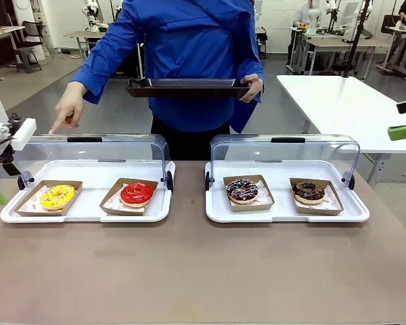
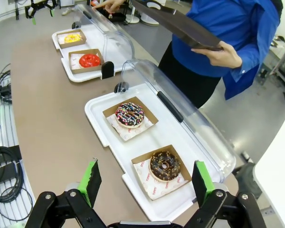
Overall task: Provide the desired donut to the person.
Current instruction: Pick up and lift the Paper togo box containing the Donut pointed at by the person.
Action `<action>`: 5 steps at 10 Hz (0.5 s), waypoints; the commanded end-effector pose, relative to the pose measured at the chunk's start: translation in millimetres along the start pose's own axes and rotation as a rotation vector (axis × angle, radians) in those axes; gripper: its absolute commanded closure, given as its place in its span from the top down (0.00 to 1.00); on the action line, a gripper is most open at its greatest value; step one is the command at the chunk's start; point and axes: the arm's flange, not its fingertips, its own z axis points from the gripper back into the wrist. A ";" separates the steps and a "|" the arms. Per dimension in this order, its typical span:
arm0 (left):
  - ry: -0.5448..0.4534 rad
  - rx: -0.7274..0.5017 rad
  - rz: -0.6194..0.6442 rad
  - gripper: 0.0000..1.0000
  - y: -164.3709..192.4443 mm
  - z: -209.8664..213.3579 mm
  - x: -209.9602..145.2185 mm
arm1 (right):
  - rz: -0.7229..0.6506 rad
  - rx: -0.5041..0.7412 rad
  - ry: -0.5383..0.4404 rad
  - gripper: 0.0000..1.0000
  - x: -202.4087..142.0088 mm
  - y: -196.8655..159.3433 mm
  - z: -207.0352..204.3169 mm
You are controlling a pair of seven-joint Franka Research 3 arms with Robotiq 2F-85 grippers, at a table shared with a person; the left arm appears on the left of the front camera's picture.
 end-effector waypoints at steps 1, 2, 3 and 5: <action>0.043 -0.009 0.043 1.00 -0.1 9.4 14.8 | -0.004 0.008 -0.007 1.00 -0.1 -0.3 -1.2; 0.043 -0.009 0.043 1.00 -0.1 9.4 14.8 | -0.004 0.008 -0.007 1.00 -0.1 -0.3 -1.2; 0.043 -0.009 0.043 1.00 -0.1 9.4 14.8 | -0.004 0.008 -0.007 1.00 -0.1 -0.3 -1.2; 0.043 -0.009 0.043 1.00 -0.1 9.4 14.8 | -0.004 0.008 -0.007 1.00 -0.1 -0.3 -1.2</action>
